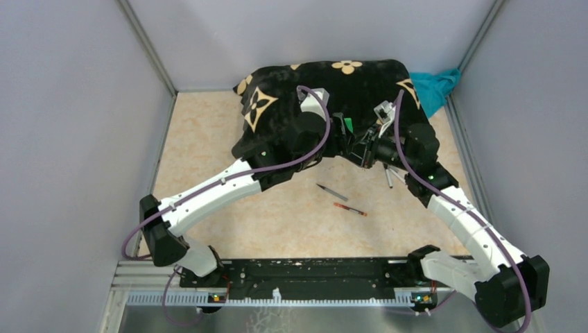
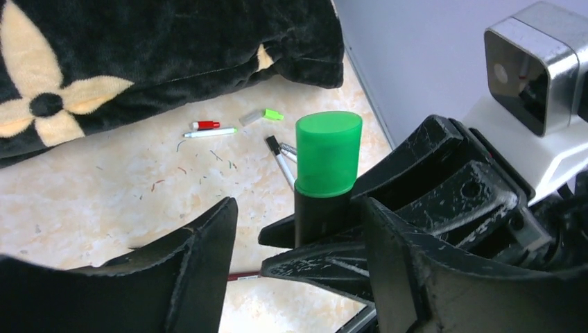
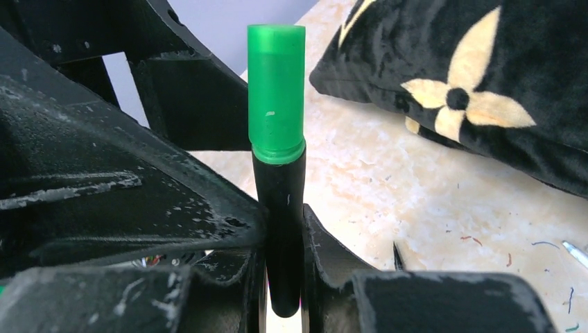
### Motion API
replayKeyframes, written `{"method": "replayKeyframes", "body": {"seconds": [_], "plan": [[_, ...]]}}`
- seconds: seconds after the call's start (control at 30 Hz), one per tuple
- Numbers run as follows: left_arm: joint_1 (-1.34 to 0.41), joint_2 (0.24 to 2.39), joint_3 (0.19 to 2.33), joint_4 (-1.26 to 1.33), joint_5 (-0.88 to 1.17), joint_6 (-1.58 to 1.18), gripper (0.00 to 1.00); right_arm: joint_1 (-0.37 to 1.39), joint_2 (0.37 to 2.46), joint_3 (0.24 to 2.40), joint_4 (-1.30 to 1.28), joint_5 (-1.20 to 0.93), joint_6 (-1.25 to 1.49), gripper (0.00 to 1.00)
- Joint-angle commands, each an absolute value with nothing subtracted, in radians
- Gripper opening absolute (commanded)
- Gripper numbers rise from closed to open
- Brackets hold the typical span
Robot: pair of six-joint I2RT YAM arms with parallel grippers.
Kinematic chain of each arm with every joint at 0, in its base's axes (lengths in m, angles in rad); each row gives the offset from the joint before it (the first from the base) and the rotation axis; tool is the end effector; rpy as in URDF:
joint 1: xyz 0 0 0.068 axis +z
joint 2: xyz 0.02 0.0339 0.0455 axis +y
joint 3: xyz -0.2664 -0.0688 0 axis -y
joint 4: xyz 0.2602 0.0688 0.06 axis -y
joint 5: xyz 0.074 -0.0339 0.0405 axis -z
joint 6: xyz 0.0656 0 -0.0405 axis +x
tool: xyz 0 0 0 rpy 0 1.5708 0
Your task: Insert the pens into the pen caps
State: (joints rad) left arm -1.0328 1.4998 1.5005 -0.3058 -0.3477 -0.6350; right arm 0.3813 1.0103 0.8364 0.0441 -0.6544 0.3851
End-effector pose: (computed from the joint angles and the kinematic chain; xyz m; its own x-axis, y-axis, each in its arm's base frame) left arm 0.2194 -0.3240 0.3987 -0.5040 -0.2436 -0.8286 0.4246 0.7655 -0.4834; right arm 0.2358 0.1375 0.3369 -0.4327 0.1476 -0.8894 -0.7477 0.4924 0.4455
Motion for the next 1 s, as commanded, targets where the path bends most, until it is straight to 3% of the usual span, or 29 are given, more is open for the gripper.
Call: {"method": "replayKeyframes", "body": {"seconds": [0.0,0.33,0.6,0.97], "plan": [[-1.047,1.391,1.419,-0.219,-0.297,-0.534,0.75,0.353,0.965,0.823,0.148,-0.751,0.369,0.0],[-1.017,1.144,1.214,0.145,0.027,-0.203,0.98,0.281,0.912,0.77,0.231,-0.999,0.373,0.0],[-0.737,1.185,1.056,0.606,0.608,-0.62,0.99,0.26,0.867,0.736,0.27,-1.17,0.336,0.0],[-0.743,1.37,1.117,0.793,0.793,-0.712,0.73,0.26,0.865,0.728,0.254,-1.248,0.311,0.0]]}}
